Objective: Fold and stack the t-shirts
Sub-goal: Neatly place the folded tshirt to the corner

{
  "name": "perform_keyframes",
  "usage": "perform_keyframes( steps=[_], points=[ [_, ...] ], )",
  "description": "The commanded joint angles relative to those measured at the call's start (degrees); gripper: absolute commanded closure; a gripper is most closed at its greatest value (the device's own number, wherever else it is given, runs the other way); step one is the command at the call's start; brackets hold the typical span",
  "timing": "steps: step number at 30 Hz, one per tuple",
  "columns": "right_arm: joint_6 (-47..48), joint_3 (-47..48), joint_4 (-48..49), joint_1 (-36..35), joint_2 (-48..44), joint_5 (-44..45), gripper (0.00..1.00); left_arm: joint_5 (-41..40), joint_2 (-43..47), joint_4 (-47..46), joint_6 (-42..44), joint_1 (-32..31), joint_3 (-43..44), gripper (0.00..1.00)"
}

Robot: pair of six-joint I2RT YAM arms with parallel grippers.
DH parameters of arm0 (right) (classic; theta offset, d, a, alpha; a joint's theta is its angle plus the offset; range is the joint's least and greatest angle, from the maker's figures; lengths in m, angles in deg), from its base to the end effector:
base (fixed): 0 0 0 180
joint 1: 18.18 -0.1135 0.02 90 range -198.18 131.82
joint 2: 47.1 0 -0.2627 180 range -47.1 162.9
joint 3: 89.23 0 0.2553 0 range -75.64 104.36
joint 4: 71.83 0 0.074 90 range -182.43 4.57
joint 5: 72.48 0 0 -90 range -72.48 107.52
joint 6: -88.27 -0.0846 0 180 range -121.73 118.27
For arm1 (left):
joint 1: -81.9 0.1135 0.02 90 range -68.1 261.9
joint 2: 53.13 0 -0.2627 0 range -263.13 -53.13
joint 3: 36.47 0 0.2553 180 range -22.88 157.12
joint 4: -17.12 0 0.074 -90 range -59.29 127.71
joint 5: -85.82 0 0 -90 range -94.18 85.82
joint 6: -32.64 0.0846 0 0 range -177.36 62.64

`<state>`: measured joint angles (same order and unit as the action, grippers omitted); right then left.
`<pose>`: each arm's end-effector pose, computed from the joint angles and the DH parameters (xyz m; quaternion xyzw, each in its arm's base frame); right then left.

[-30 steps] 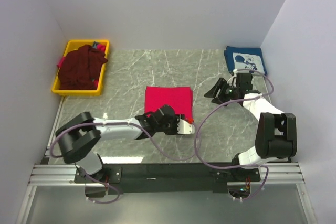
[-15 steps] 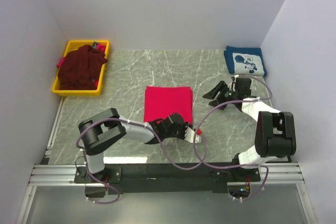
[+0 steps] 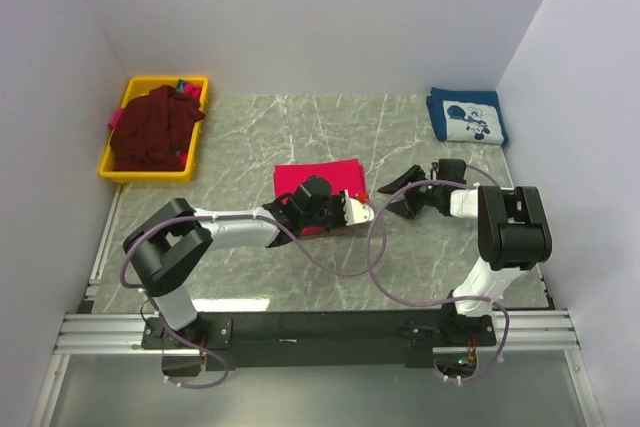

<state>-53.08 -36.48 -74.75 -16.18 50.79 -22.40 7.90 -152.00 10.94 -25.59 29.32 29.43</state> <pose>0.3307 0.0428 0.0894 0.2849 0.8391 0.4301 0.1726 0.2379 -0.3400 0.1635 0.6095 0.5907 -0.1823 0.4964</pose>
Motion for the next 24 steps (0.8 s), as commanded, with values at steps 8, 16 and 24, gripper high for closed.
perform_keyframes(
  steps=[8,16,24],
  points=[
    [-14.2,-1.01,16.65,-7.53,4.59,0.37,0.32,6.38,1.93,3.07,-1.62,-0.33,2.62,0.99],
    [-17.28,0.39,18.06,-13.15,7.31,5.37,0.33,7.35,1.49,1.49,-2.41,-0.42,2.79,0.99],
    [-19.13,0.4,19.98,-14.3,10.31,10.12,0.45,6.64,1.4,-0.09,-3.73,-0.42,2.79,0.99]
  ],
)
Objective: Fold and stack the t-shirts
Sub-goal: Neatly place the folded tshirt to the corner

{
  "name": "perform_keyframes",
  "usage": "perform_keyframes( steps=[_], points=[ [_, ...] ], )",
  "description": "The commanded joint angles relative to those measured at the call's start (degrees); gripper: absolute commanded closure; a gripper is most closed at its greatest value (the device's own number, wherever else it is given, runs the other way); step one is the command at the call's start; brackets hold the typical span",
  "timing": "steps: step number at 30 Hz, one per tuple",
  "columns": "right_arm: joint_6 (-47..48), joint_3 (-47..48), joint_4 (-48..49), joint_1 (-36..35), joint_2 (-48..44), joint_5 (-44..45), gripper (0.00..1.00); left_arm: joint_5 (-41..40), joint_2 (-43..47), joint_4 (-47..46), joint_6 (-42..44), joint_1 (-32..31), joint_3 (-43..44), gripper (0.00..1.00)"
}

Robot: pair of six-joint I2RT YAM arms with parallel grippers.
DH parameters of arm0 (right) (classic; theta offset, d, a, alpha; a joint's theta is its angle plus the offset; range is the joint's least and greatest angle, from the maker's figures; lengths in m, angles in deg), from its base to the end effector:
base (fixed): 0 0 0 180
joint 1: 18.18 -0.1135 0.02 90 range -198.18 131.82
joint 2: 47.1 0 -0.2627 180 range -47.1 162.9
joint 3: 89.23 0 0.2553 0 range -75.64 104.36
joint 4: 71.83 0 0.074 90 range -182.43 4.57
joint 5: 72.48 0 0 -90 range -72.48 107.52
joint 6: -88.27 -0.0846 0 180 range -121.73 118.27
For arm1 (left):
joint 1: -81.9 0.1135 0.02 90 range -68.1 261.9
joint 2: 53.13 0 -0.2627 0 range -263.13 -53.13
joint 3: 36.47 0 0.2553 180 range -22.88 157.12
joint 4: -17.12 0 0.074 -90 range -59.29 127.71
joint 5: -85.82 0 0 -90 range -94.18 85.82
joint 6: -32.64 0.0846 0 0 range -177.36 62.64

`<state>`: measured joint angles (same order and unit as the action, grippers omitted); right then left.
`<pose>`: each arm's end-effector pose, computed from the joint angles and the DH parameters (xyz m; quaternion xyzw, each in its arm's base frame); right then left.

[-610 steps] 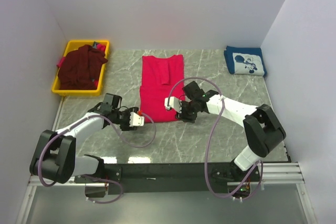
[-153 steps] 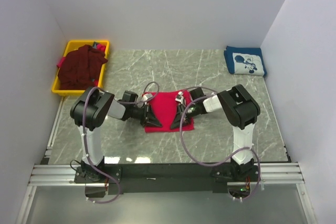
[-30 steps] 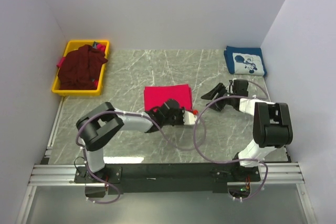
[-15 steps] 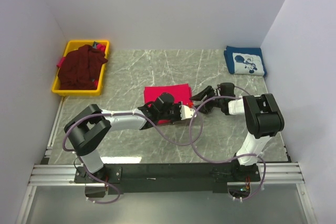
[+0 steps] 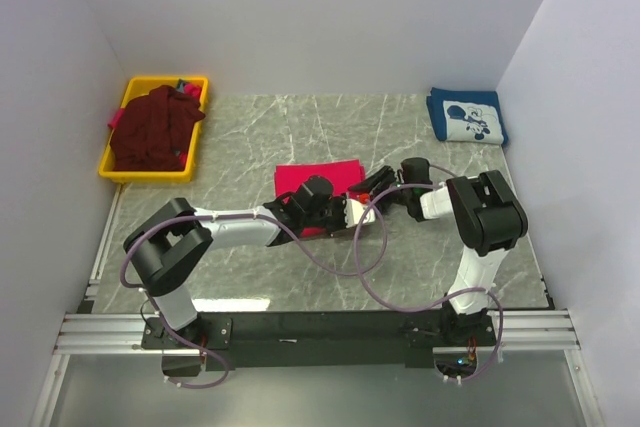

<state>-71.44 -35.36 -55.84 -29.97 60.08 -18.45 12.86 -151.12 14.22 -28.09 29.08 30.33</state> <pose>0.3456 0.1229 0.0734 0.2929 0.8121 0.4851 0.1391 0.2288 -0.3427 0.1680 0.6148 0.5904 -0.2280 0.4706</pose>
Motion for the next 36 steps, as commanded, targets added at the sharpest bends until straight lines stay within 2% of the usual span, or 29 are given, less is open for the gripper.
perform_keyframes(
  steps=[1,10,15,18,19,20,21,22,23,24,25,27,28,33,36],
  points=[
    [-1.56,-0.72,1.7,-0.69,1.1,6.78,0.46,2.12,0.52,-3.46,-1.41,-0.18,1.9,0.99],
    [-2.53,4.2,5.31,-1.83,7.96,9.77,0.52,2.21,-0.62,-4.51,-2.65,-0.18,2.16,0.99],
    [-3.32,4.9,8.65,-2.01,9.98,9.77,0.59,2.04,-0.53,-4.69,-2.65,-0.18,2.16,0.99],
    [-1.31,7.09,6.47,-2.36,10.6,9.51,0.78,0.9,-0.53,-4.95,-2.91,-0.18,1.81,0.98],
    [1.05,8.06,5.23,-2.27,10.6,7.77,0.96,0.28,-0.44,-3.21,-3.52,-0.18,2.33,0.92],
    [2.72,10.24,3.74,-2.01,10.08,6.97,1.0,-0.59,-0.01,-1.63,-5.87,0.17,3.64,0.79],
    [4.48,11.4,-0.36,-1.83,9.46,6.53,1.0,0.96,1.48,1.26,-7.03,0.87,4.35,0.72],
    [8.15,12.37,-2.4,-0.87,8.59,6.17,1.0,2.46,2.62,5.98,-8.35,3.05,4.88,0.62],
    [10.63,15.07,-4.43,-0.43,6.92,5.39,1.0,3.61,3.85,8.82,-11.84,4.38,5.76,0.58],
    [13.78,17.19,-10.71,0.01,6.21,5.38,1.0,7.53,6.3,11.45,-12.92,5.78,6.2,0.55],
    [21.47,19.56,-14.78,0.28,5.86,5.55,1.0,8.79,7.72,16.27,-13.54,8.23,6.46,0.49],
    [32.9,26.24,-23.82,1.07,4.98,7.21,1.0,10.2,11.92,19.29,-16.0,11.4,5.42,0.45],
    [35.76,27.83,-26.13,1.24,4.71,8.62,1.0,10.64,13.26,20.52,-16.61,12.46,4.8,0.39],
    [53.67,44.77,-42.48,3.17,8.92,13.19,1.0,8.46,20.21,28.34,-22.06,17.13,2.16,0.24],
    [59.49,54.8,-47.22,5.63,12.87,13.28,1.0,5.46,21.79,36.66,-24.62,17.57,4.0,0.13]
  ],
)
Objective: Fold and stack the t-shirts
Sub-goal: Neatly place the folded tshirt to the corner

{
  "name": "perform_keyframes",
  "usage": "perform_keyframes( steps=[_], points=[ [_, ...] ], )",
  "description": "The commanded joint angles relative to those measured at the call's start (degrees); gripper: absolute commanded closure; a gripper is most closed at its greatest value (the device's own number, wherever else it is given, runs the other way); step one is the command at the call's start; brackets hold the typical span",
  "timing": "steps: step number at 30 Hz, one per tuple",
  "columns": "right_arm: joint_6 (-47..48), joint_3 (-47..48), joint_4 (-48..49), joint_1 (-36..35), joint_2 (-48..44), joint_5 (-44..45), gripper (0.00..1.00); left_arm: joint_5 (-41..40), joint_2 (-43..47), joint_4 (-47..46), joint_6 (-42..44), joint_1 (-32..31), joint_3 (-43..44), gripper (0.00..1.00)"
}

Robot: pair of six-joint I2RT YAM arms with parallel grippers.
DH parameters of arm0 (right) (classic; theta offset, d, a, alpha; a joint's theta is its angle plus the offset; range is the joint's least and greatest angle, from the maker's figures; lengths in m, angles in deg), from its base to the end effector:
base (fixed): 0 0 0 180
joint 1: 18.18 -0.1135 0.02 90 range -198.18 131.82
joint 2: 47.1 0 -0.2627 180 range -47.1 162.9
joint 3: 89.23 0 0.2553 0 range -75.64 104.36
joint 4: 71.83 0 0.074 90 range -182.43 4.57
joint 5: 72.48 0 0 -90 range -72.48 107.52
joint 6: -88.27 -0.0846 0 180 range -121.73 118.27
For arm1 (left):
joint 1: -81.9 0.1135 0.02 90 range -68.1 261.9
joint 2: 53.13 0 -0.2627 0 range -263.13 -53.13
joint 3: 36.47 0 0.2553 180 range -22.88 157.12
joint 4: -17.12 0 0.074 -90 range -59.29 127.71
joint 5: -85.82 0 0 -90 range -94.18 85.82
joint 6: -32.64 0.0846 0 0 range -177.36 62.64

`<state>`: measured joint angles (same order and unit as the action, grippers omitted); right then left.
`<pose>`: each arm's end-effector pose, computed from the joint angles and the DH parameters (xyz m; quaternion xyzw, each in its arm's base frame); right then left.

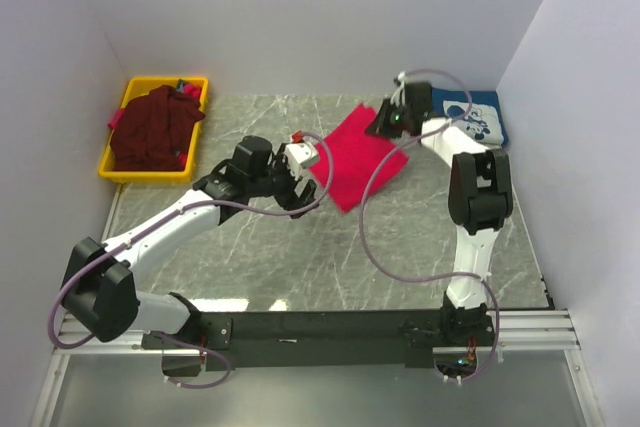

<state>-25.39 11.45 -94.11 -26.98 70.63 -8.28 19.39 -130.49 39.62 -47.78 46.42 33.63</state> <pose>0.4909 0.1133 0.1760 0.0192 0.8860 0.3103 0.3441 0.2632 -0.2291 0.2623 0.4191 0.7428 -0.2823 0.4392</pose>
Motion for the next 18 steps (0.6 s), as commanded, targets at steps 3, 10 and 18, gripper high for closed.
perform_keyframes(
  steps=[3,10,18],
  points=[
    [19.5,21.42,-16.69,4.39,8.9,5.22,1.0,-2.39,1.86,18.48,-6.15,0.42,2.2,0.03],
    [29.54,34.71,-18.65,6.42,15.15,12.34,1.0,-3.8,1.95,23.17,-7.3,1.38,2.38,0.0],
    [37.01,38.94,-17.59,10.19,14.55,16.66,1.0,0.15,1.6,22.38,-8.62,2.17,1.23,0.0]
  ],
)
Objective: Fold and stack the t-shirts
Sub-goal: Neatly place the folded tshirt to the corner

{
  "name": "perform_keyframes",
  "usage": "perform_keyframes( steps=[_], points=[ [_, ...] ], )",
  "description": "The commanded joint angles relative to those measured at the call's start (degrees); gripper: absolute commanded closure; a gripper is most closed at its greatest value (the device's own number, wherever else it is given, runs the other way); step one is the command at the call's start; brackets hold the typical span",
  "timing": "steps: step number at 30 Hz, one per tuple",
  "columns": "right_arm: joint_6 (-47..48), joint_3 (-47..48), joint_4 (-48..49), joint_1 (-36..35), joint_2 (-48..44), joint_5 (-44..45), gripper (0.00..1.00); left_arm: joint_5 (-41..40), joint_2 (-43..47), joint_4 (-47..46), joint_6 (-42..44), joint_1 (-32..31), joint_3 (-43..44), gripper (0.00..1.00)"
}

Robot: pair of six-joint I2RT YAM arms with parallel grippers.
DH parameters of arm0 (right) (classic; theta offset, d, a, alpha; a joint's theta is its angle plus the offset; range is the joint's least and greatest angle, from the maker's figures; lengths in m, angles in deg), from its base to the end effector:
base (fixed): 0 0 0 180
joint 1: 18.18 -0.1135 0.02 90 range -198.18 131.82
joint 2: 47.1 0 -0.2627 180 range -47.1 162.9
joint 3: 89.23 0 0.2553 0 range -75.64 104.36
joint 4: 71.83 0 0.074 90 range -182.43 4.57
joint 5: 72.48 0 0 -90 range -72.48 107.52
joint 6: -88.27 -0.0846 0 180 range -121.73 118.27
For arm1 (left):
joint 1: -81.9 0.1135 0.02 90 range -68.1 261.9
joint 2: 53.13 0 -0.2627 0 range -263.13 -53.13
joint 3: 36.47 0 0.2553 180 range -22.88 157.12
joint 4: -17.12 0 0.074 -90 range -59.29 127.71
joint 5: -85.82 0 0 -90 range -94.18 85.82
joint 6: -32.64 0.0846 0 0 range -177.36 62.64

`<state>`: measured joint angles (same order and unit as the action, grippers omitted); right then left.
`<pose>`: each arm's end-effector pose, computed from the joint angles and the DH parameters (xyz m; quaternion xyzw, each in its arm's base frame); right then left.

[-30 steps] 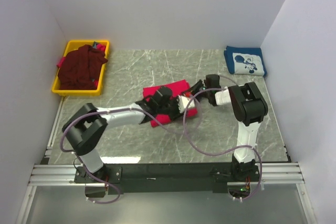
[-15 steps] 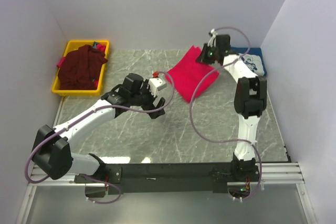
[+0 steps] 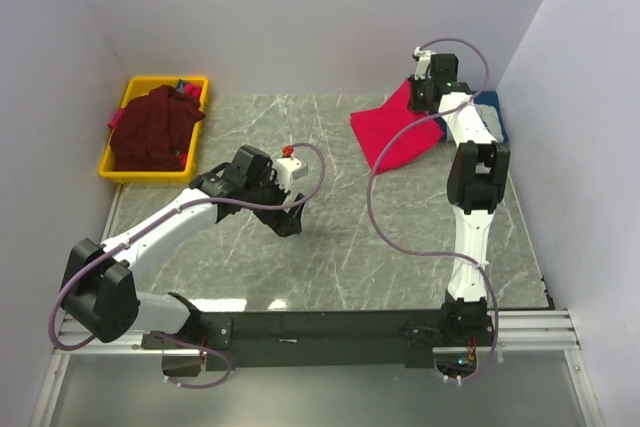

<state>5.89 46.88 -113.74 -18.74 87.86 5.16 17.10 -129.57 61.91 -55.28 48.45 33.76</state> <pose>0.5793 0.0238 0.2022 -0.1092 0.8983 0.0722 0.4194 0.2404 -0.1956 0.2225 0.3414 0.8635 -0.2563 0.2688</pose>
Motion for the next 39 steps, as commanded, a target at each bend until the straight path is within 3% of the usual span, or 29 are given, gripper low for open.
perform_keyframes(
  steps=[1,24,39],
  points=[
    [6.35,3.52,2.04,2.31,-2.94,3.48,1.0,2.71,0.6,0.26,-0.95,0.14,1.01,0.01],
    [10.75,5.27,11.0,5.39,-9.44,7.61,1.0,3.42,0.33,0.09,0.11,0.23,0.4,0.01],
    [12.6,6.5,11.0,5.83,-12.35,7.0,1.0,4.56,0.59,-0.79,-0.06,0.23,-0.3,0.01]
  ],
)
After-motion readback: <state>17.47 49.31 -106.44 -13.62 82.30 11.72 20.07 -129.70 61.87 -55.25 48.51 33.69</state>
